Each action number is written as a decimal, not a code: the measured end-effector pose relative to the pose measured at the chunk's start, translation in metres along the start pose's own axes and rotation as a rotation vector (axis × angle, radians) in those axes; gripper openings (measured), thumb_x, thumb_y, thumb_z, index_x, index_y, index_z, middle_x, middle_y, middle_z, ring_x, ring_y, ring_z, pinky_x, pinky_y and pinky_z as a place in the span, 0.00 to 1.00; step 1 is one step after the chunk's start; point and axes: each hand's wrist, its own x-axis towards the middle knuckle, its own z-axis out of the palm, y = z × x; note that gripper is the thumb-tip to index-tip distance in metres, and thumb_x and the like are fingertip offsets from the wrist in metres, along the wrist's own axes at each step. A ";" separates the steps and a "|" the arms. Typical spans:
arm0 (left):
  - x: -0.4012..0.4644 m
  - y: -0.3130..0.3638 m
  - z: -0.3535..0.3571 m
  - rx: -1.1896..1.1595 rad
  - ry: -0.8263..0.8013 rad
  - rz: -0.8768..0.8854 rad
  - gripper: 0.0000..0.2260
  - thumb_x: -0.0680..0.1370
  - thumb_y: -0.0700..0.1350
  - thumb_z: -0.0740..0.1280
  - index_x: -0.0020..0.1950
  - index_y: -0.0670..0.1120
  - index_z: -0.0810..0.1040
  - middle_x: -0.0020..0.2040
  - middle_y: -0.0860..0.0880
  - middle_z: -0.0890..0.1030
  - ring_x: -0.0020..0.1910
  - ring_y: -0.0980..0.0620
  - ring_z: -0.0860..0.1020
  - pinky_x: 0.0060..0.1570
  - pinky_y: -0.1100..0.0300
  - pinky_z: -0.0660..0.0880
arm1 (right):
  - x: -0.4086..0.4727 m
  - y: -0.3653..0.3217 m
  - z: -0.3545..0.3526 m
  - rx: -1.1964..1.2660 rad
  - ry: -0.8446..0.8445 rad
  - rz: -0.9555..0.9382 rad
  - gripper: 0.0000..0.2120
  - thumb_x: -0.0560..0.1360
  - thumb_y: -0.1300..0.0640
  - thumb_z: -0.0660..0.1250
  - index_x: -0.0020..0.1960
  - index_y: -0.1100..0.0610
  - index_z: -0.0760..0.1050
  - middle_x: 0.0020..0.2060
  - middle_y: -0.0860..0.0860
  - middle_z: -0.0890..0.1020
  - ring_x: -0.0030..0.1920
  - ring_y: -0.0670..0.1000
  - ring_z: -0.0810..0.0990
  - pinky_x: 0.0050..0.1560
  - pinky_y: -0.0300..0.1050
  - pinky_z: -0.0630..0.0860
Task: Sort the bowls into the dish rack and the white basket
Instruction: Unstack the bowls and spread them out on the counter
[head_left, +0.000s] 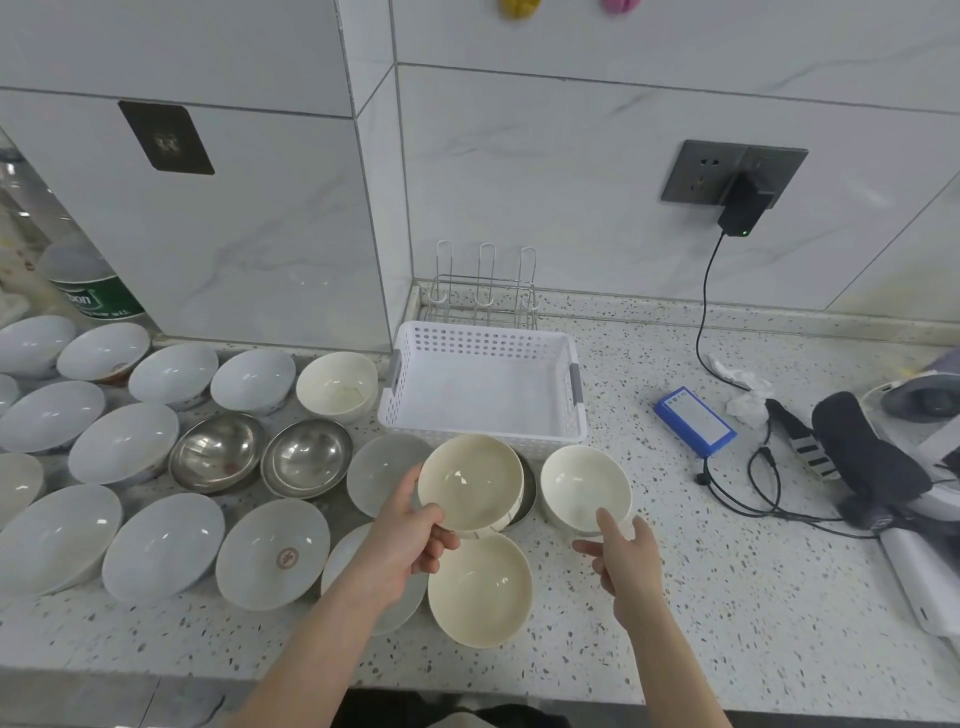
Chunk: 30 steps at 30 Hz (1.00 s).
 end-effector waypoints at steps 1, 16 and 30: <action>0.000 0.000 0.001 0.010 -0.007 0.003 0.25 0.77 0.33 0.57 0.53 0.66 0.72 0.28 0.44 0.79 0.22 0.54 0.70 0.22 0.61 0.68 | -0.004 0.000 -0.001 -0.015 0.042 -0.011 0.31 0.79 0.49 0.63 0.77 0.54 0.56 0.34 0.57 0.85 0.29 0.49 0.72 0.30 0.43 0.70; -0.011 -0.011 0.044 0.194 -0.172 0.070 0.32 0.78 0.35 0.57 0.76 0.62 0.58 0.28 0.45 0.81 0.26 0.50 0.75 0.22 0.61 0.70 | -0.054 -0.009 -0.009 -0.122 -0.197 -0.336 0.07 0.79 0.49 0.64 0.53 0.49 0.79 0.29 0.55 0.83 0.22 0.43 0.69 0.26 0.36 0.67; -0.023 -0.049 0.051 0.837 -0.286 0.342 0.29 0.74 0.62 0.67 0.72 0.59 0.64 0.40 0.58 0.84 0.38 0.66 0.79 0.36 0.73 0.69 | -0.058 0.039 -0.054 -0.254 -0.021 -0.256 0.09 0.76 0.64 0.60 0.51 0.56 0.77 0.26 0.50 0.81 0.22 0.41 0.73 0.24 0.34 0.67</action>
